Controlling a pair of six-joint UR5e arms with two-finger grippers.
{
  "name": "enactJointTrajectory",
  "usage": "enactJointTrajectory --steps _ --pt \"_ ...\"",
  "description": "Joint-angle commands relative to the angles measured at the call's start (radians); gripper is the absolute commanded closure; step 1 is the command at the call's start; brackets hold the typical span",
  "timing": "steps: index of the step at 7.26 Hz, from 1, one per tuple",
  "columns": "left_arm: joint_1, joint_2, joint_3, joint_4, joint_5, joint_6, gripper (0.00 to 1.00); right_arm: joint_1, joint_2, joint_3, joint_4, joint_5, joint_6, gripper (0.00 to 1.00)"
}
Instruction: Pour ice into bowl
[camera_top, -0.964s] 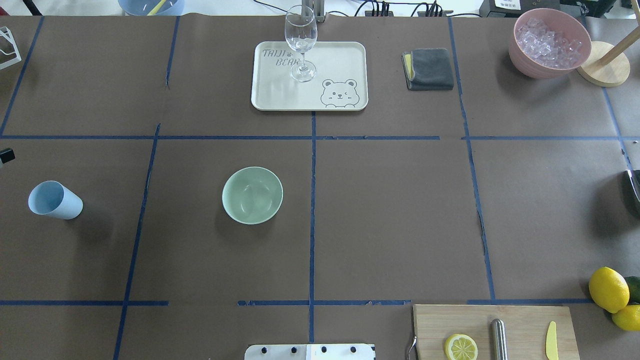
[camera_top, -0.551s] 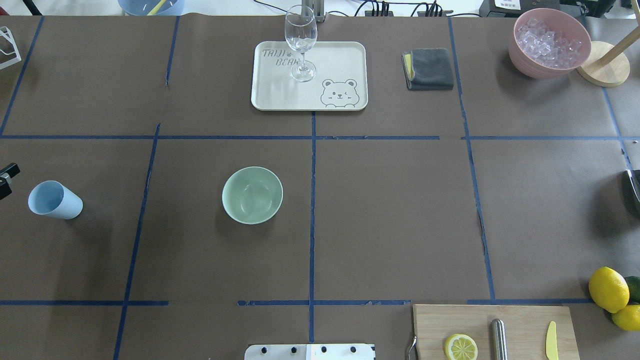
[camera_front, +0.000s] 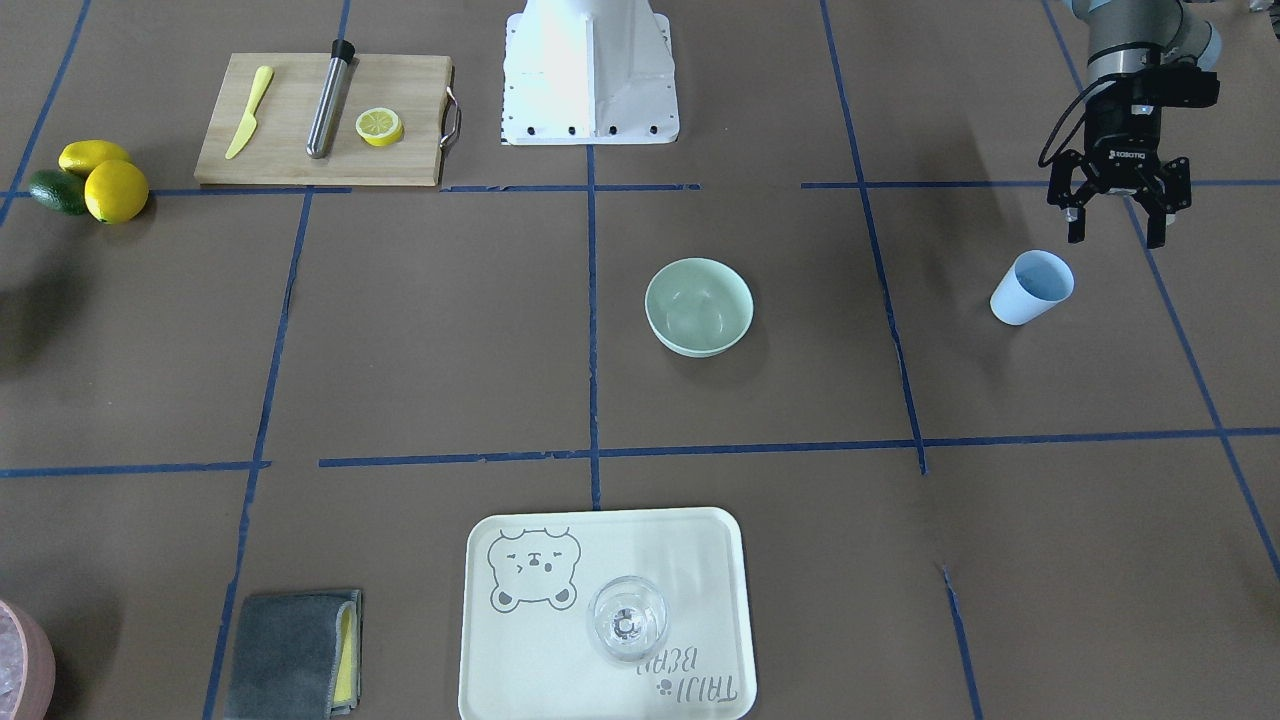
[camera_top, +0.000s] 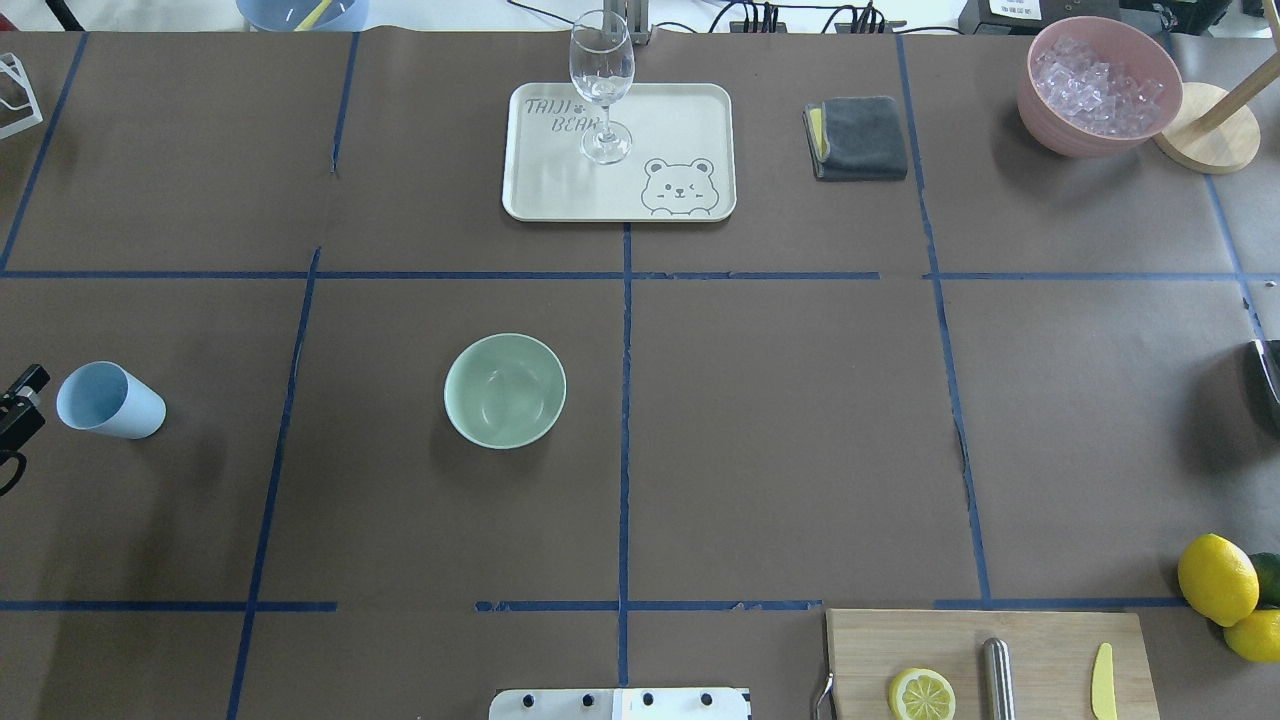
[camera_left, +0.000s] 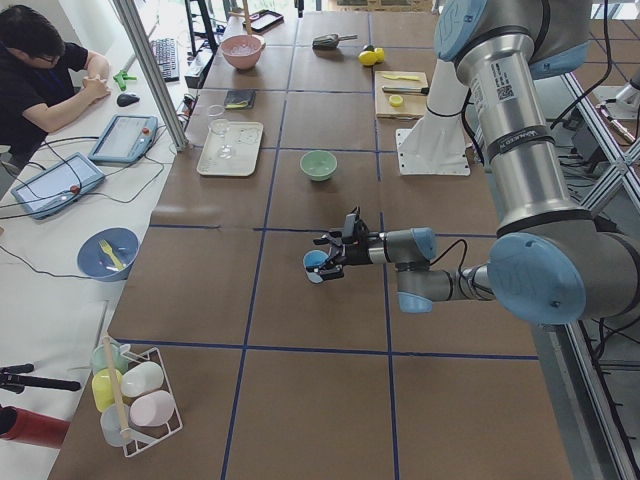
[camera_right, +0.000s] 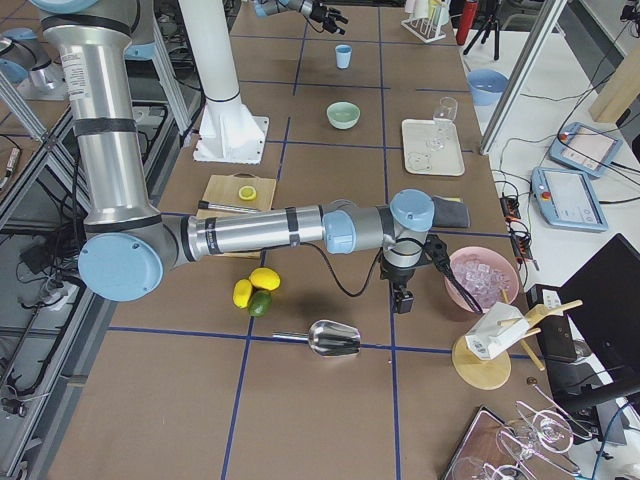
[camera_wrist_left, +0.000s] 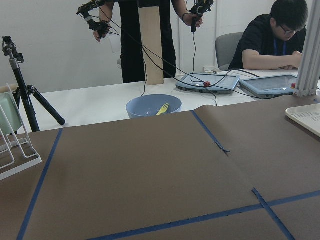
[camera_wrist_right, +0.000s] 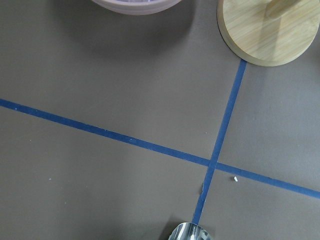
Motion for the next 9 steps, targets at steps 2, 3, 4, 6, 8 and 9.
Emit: enactJointTrajectory --steps 2,3,4,6,8,9 --pt "0.162 -0.016 0.023 0.027 0.186 -0.05 0.0 0.0 -0.007 0.0 0.0 0.0 0.0 0.0" --pt "0.199 -0.025 0.023 0.046 0.224 -0.059 0.0 0.0 -0.009 0.0 0.0 0.0 0.0 0.0" --pt "0.238 -0.045 0.028 0.09 0.263 -0.096 0.0 0.0 -0.013 0.0 0.0 0.0 -0.002 0.0" --pt "0.255 -0.079 0.09 0.1 0.278 -0.125 0.0 0.0 -0.014 0.0 0.0 0.0 0.0 0.0" --pt "0.255 -0.145 0.161 0.098 0.288 -0.125 0.0 0.0 -0.014 0.0 0.0 0.002 0.0 0.0" --pt "0.255 -0.147 0.176 0.092 0.288 -0.127 0.0 0.0 -0.015 0.0 0.0 0.012 0.0 0.0"
